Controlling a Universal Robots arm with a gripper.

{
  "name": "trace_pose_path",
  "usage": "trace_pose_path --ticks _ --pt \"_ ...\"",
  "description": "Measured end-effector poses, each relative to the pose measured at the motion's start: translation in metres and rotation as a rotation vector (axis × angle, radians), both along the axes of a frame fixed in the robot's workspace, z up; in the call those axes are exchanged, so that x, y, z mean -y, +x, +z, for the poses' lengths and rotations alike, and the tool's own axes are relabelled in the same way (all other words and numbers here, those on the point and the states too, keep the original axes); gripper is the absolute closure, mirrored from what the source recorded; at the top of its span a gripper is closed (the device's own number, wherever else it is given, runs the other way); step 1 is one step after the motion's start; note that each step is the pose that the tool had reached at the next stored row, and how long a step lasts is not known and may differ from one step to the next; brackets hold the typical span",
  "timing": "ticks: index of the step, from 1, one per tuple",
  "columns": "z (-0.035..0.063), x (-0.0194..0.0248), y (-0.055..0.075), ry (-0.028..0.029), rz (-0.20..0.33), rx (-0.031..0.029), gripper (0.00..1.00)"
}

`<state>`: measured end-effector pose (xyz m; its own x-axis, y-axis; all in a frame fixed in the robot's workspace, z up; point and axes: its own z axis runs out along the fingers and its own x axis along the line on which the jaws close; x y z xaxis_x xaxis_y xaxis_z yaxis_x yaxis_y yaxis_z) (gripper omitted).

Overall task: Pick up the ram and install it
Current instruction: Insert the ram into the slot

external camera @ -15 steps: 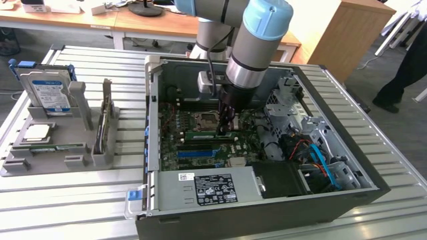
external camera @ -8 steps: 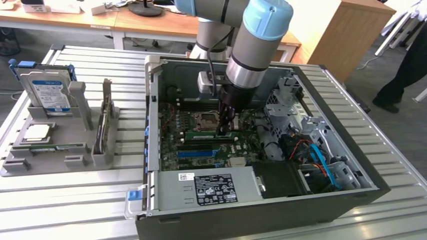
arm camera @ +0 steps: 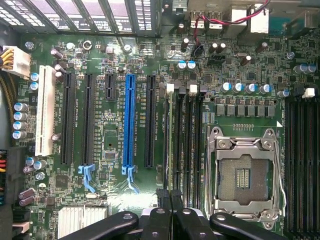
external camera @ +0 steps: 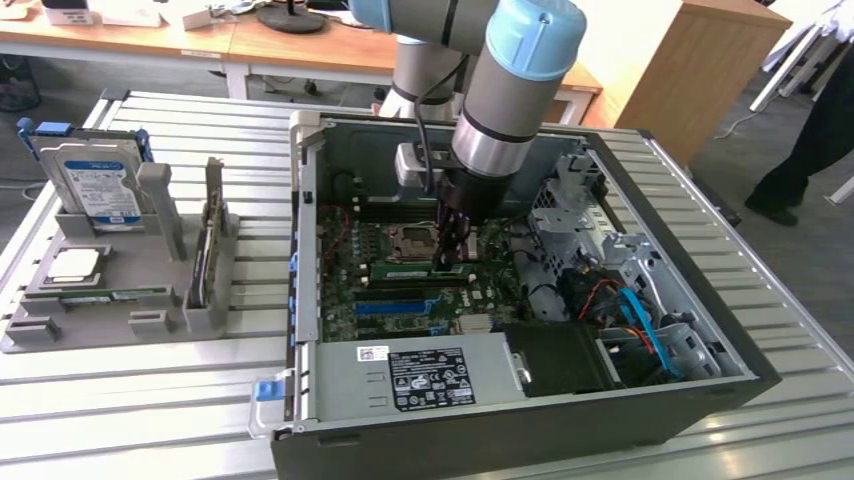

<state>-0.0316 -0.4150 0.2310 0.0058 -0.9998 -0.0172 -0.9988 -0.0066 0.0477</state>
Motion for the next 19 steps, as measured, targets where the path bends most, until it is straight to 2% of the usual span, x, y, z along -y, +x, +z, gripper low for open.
trace_pose_path --ticks 15,16,19 --pt "0.0016 0.0000 0.0006 -0.0002 0.000 -0.0007 0.88" --pt "0.0009 -0.0001 0.0007 -0.0002 0.000 0.0011 0.88" --pt "0.0008 0.0004 0.0006 -0.0001 -0.001 0.0011 0.88"
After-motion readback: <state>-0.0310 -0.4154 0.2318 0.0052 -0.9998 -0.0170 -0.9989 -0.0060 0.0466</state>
